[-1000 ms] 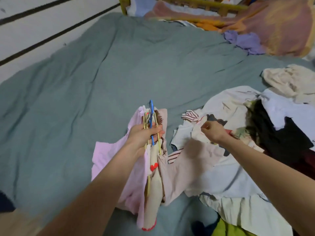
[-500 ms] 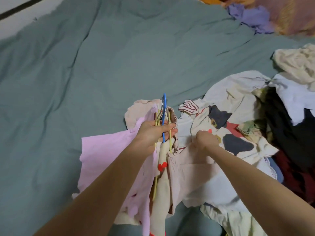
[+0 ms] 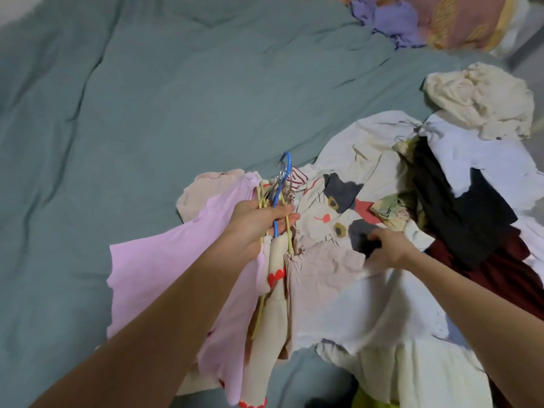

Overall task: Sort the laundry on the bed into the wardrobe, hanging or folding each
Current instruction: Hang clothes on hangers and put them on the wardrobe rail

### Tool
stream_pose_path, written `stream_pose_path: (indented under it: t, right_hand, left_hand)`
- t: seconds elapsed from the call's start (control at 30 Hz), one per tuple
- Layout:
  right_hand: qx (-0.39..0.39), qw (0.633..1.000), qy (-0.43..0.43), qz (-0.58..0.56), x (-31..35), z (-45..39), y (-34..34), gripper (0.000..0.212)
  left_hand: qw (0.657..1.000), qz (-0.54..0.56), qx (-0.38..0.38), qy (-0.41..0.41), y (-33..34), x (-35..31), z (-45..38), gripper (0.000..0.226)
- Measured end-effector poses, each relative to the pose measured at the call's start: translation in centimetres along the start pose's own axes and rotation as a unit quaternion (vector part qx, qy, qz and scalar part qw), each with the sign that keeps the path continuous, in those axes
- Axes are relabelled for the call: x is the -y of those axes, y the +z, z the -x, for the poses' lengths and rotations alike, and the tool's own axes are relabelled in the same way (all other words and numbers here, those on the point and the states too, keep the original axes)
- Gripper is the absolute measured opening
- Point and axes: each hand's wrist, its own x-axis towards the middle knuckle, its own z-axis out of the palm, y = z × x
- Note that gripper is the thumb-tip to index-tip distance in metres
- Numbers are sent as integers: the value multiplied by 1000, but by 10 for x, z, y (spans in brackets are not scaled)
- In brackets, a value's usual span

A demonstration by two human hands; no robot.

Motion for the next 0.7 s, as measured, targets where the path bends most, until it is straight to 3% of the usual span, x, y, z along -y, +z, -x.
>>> stream_pose_path:
  t: [0.1,0.4,0.5,0.63,0.7]
  right_hand:
    - [-64,995,38,-73,-37,17,-17,29]
    - [-234,963,64,-117,-113,57,-67,19]
    - [-214,968,89,-92,-128,54,-72,24]
    - [-132,979,144,-59,-139,33,-57,52]
    - [-112,980,158,-47,-140,21,-47,56]
  left_hand:
    - [1000,-5,10,-2,29,5,1,32]
    - [999,-20,42,5,136,6,16,30]
    - [999,-31,34,4,163,10,14,28]
    - [999,-37,20,-5,177,22,9,28]
    - [999,-27,20,-4,181,26,6,28]
